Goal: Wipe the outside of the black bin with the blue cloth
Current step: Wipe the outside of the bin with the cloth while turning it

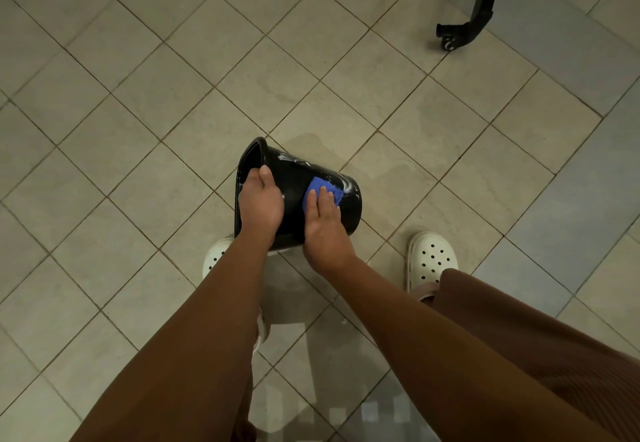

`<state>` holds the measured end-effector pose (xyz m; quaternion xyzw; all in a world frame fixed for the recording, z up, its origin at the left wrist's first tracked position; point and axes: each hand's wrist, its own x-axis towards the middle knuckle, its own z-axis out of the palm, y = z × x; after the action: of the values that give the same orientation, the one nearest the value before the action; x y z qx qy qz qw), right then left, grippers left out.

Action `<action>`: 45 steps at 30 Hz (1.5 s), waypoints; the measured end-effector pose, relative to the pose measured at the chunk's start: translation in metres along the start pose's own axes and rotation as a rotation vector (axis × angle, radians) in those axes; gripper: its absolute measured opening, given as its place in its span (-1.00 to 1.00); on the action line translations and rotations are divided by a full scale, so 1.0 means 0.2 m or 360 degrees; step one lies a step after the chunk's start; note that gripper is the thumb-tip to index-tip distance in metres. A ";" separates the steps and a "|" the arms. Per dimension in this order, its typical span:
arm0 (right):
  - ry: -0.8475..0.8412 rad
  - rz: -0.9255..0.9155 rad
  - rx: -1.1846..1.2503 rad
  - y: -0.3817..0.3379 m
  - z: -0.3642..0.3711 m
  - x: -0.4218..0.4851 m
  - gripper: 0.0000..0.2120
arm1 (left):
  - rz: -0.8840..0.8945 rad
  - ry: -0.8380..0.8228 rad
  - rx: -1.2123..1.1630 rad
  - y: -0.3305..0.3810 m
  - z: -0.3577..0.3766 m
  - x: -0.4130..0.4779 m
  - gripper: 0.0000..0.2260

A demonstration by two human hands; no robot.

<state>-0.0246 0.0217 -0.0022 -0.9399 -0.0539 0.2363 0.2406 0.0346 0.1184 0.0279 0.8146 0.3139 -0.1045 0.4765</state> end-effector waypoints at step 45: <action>0.0177 -0.0165 0.0222 0.22 0.08 -0.05 -0.10 | -0.0227 -0.0052 -0.0013 0.00 0.01 0.00 -0.71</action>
<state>-0.0413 -0.0122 -0.0326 -0.9284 -0.0724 0.1741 0.3201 0.0340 0.1171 0.0266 0.7864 0.3637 -0.1503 0.4762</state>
